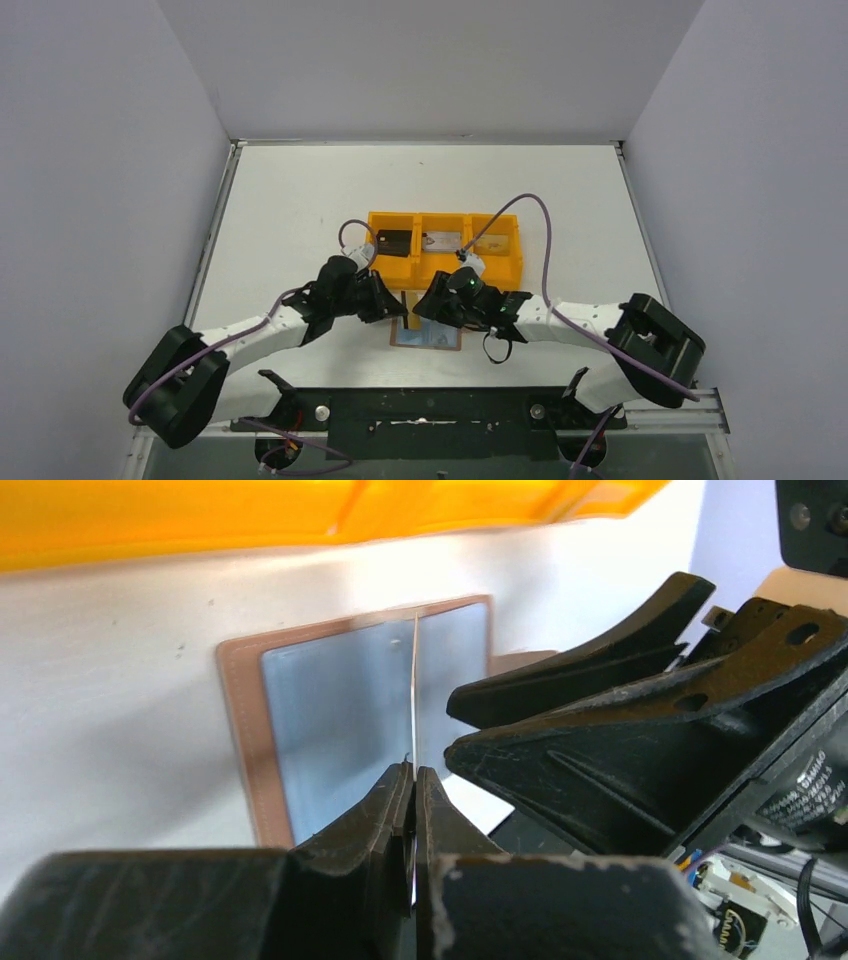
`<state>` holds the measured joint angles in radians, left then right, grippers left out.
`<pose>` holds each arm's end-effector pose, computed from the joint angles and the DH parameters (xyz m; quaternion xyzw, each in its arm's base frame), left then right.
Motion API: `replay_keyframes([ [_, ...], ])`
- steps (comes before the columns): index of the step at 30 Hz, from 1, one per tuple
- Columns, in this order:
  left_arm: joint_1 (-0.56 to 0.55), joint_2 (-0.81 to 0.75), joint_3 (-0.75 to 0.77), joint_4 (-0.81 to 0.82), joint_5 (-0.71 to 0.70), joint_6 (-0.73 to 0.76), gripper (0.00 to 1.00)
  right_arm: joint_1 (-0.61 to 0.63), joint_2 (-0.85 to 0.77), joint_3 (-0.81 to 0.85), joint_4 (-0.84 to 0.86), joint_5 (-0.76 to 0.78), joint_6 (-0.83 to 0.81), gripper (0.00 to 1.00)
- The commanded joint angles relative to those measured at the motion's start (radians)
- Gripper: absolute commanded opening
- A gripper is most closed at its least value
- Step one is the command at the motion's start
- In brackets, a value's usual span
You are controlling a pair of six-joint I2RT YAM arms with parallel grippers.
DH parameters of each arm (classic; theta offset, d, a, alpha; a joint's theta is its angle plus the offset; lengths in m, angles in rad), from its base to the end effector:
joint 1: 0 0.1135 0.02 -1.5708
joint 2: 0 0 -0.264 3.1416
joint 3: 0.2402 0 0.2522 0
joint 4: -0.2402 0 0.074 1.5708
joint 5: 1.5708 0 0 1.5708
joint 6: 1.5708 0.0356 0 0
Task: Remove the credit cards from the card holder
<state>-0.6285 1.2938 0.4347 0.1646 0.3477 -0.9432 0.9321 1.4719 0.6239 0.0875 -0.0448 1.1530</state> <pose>0.1836 -0.1484 0.1523 -0.0673 0.8924 -0.4063 0.1845 0.1658 0.2260 0.1567 0.0925 0.9142 0.3507 0.1808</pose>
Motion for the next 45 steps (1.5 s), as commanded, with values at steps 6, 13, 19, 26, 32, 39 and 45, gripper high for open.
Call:
replay_keyframes([
  [6,0.055,-0.303,0.039,0.037,0.036,0.059,0.0,-0.108,-0.314,0.044,0.024,-0.029,-0.252,0.57],
  [13,0.107,-0.352,0.002,0.299,0.246,0.006,0.0,-0.18,-0.477,0.033,0.108,-0.189,-0.353,0.66],
  [19,0.127,-0.314,-0.007,0.486,0.37,-0.084,0.0,-0.222,-0.409,0.031,0.204,-0.432,-0.309,0.62],
  [26,0.137,-0.283,-0.007,0.528,0.404,-0.103,0.0,-0.222,-0.375,-0.033,0.434,-0.584,-0.239,0.57],
  [32,0.152,-0.275,-0.026,0.552,0.412,-0.115,0.0,-0.223,-0.375,-0.056,0.462,-0.601,-0.222,0.38],
  [39,0.156,-0.271,-0.032,0.575,0.44,-0.119,0.0,-0.224,-0.372,-0.089,0.546,-0.63,-0.186,0.16],
  [45,0.163,-0.27,-0.033,0.589,0.458,-0.14,0.1,-0.23,-0.378,-0.103,0.568,-0.634,-0.19,0.0],
])
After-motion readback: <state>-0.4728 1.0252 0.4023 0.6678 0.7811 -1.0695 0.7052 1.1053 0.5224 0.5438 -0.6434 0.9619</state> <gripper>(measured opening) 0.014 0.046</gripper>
